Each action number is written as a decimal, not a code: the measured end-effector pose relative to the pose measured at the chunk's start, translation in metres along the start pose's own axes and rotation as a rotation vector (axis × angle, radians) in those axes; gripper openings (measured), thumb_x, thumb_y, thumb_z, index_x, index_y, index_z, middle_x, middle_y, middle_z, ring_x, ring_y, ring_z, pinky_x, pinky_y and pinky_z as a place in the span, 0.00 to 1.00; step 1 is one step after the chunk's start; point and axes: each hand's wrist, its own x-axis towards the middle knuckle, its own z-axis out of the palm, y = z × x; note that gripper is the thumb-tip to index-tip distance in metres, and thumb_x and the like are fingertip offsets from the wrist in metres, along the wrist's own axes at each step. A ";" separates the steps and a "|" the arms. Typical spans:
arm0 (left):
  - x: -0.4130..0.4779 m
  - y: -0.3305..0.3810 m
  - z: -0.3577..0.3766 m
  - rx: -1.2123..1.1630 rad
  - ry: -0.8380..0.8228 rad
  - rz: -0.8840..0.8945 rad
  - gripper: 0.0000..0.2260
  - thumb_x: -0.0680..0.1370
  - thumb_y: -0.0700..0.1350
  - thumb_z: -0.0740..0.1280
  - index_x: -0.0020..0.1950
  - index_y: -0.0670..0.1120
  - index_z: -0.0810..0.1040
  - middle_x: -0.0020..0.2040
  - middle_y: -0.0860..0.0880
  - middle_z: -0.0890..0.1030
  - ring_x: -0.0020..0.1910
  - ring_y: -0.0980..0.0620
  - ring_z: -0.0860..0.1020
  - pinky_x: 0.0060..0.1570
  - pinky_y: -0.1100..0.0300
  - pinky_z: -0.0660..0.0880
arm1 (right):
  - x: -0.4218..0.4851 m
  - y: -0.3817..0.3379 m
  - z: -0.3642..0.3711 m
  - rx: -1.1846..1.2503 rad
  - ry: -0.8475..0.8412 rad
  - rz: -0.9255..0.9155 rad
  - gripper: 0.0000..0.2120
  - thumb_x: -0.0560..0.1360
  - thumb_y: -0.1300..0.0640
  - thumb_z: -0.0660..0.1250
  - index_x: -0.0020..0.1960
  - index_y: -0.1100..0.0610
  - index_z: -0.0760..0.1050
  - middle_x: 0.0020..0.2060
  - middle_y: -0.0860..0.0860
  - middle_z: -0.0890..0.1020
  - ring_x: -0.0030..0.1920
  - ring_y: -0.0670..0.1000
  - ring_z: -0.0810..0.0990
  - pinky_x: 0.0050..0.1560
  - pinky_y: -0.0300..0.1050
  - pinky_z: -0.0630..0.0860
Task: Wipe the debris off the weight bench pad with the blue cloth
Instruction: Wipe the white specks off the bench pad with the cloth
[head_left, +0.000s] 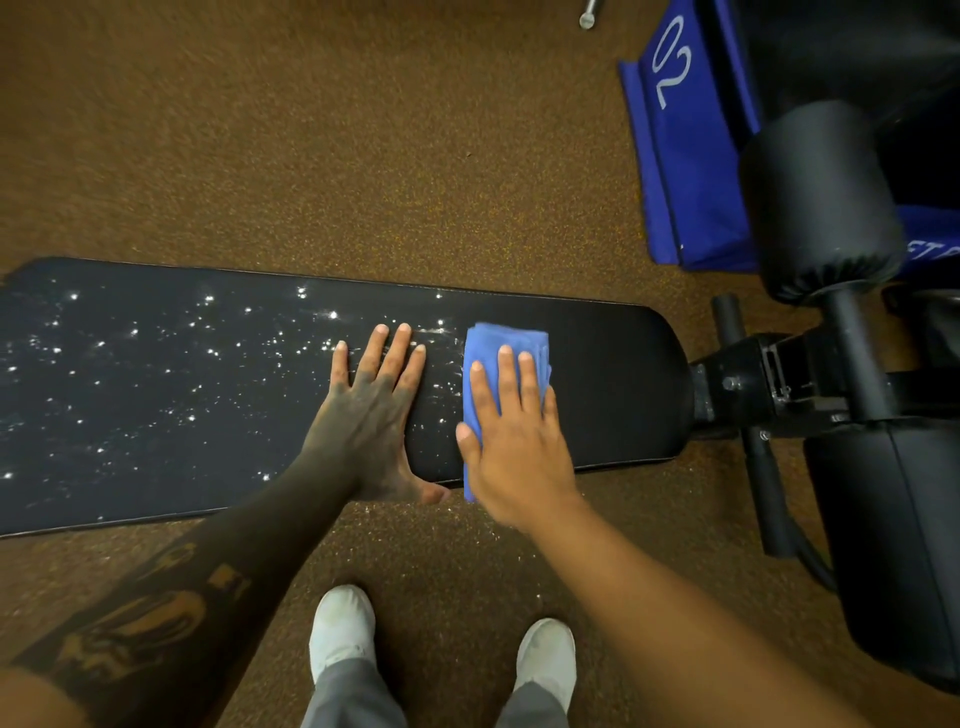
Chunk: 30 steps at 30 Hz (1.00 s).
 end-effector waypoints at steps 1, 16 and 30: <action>0.000 -0.001 0.000 -0.004 0.002 -0.002 0.71 0.53 0.87 0.52 0.81 0.41 0.38 0.82 0.40 0.36 0.80 0.40 0.34 0.77 0.33 0.42 | -0.011 -0.001 0.002 -0.005 -0.014 -0.021 0.32 0.81 0.41 0.42 0.80 0.52 0.37 0.79 0.57 0.37 0.78 0.58 0.33 0.76 0.60 0.41; -0.004 -0.008 0.001 -0.006 0.013 0.011 0.70 0.55 0.86 0.53 0.81 0.41 0.39 0.82 0.41 0.36 0.81 0.41 0.35 0.77 0.33 0.42 | -0.026 -0.010 0.017 0.010 0.031 -0.039 0.30 0.83 0.43 0.46 0.80 0.51 0.40 0.80 0.56 0.42 0.79 0.57 0.37 0.76 0.58 0.42; -0.009 -0.018 0.002 0.000 0.002 0.011 0.71 0.53 0.87 0.54 0.81 0.41 0.37 0.82 0.41 0.35 0.80 0.40 0.34 0.78 0.35 0.42 | -0.017 -0.004 0.020 0.079 0.093 0.181 0.29 0.82 0.44 0.43 0.81 0.53 0.44 0.80 0.56 0.44 0.79 0.57 0.39 0.77 0.60 0.49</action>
